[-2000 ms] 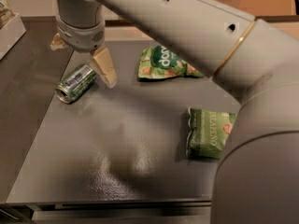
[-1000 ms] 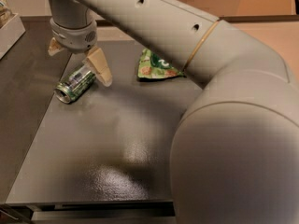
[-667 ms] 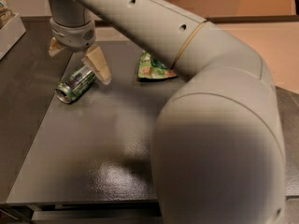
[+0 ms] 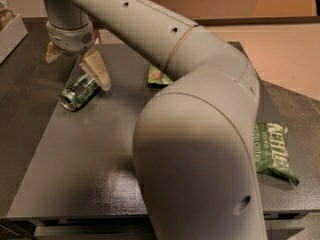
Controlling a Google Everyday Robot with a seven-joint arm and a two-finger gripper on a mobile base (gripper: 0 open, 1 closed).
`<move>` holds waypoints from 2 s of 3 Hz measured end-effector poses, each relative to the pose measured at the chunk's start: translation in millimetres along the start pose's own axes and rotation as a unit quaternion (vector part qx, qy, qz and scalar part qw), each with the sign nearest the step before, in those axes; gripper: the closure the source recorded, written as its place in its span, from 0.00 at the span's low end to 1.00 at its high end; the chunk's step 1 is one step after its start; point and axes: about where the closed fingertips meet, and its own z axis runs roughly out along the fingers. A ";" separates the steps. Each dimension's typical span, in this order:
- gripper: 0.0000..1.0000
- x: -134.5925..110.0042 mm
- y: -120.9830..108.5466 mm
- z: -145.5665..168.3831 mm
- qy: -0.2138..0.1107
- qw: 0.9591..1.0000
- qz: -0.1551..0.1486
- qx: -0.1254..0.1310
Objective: Place green can upright
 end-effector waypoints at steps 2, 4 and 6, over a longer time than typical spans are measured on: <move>0.00 -9.6 -9.3 16.9 -0.009 1.000 -0.008 -0.021; 0.00 -12.2 -2.8 28.1 -0.013 0.999 0.000 -0.041; 0.00 -19.1 1.5 31.7 -0.020 0.998 0.003 -0.053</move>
Offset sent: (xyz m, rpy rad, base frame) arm -0.0236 -0.0048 -0.0203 -0.1450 0.1113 0.0336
